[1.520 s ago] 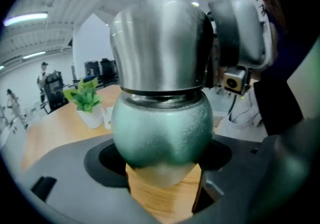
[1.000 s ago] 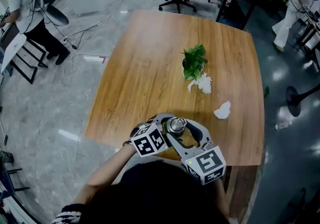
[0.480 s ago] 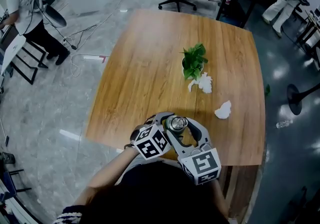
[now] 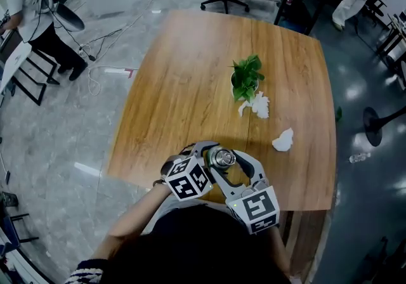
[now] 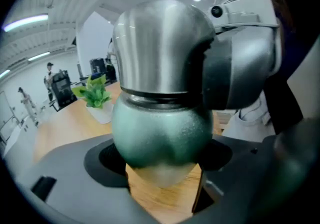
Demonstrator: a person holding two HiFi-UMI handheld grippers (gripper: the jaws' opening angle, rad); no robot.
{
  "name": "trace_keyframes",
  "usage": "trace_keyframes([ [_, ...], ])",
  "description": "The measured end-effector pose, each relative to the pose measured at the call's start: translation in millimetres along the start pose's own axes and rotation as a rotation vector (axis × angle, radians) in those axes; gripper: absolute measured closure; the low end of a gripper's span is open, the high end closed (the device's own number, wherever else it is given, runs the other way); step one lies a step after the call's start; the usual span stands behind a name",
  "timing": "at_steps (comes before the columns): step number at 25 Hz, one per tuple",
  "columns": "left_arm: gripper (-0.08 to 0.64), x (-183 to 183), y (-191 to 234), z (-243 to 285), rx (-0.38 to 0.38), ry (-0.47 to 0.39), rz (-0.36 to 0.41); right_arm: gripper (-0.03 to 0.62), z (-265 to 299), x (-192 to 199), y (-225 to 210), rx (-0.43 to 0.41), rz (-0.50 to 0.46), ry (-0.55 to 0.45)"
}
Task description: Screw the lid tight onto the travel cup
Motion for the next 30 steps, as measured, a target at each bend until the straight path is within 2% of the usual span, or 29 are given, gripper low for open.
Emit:
trace_keyframes([
  [2, 0.176, -0.5, 1.2, 0.4, -0.054, 0.0, -0.049, 0.347, 1.9, -0.1, 2.1, 0.049, 0.03, -0.023],
  [4, 0.176, 1.6, -0.6, -1.1, -0.033, -0.012, -0.061, 0.347, 1.3, -1.0, 3.6, 0.004, 0.041, -0.017],
  [6, 0.176, 4.7, -2.8, -3.7, 0.015, -0.011, -0.022, 0.345, -4.0, -2.4, 1.8, -0.062, 0.018, 0.01],
  [10, 0.176, 5.9, -8.8, -7.2, 0.114, 0.016, 0.113, 0.342, -12.2, -2.9, -0.2, -0.198, -0.071, 0.047],
  [12, 0.176, 3.1, -12.0, -5.9, 0.152, 0.008, 0.134, 0.342, -11.8, -2.9, 1.5, -0.223, -0.115, 0.036],
  [14, 0.176, 0.4, -9.3, -4.2, 0.11, -0.001, 0.101, 0.342, -10.4, -3.4, 1.5, -0.153, -0.111, 0.008],
  [17, 0.176, -4.3, -0.6, -2.6, -0.067, 0.015, 0.032, 0.343, -8.5, -4.2, -1.1, -0.005, -0.023, -0.028],
  [19, 0.176, -7.4, 1.6, -1.6, -0.14, 0.02, 0.009, 0.342, -9.1, -5.7, -3.1, 0.006, 0.014, -0.043],
  [20, 0.176, -7.7, 1.3, -1.6, -0.139, 0.016, 0.006, 0.342, -10.0, -6.6, -3.7, -0.022, 0.02, -0.044],
  [22, 0.176, -6.6, -1.9, -2.9, -0.075, 0.003, 0.027, 0.342, -13.8, -8.6, -4.5, -0.098, 0.0, -0.03],
  [26, 0.176, -3.7, -16.2, -5.8, 0.084, 0.002, 0.163, 0.342, -20.0, -8.5, 0.8, -0.249, -0.146, 0.017],
  [28, 0.176, -1.3, -19.4, -4.3, 0.1, 0.013, 0.171, 0.342, -17.8, -7.2, 5.1, -0.268, -0.197, 0.025],
  [30, 0.176, 0.9, -17.8, -2.6, 0.054, 0.025, 0.133, 0.342, -14.2, -6.2, 7.7, -0.22, -0.196, 0.019],
])
Point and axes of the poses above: the fingertips, and each gripper's own axes: z forward along the fingers, y to its left, x out of its underside, the point moved 7 cm from there along -z, backward along the fingers
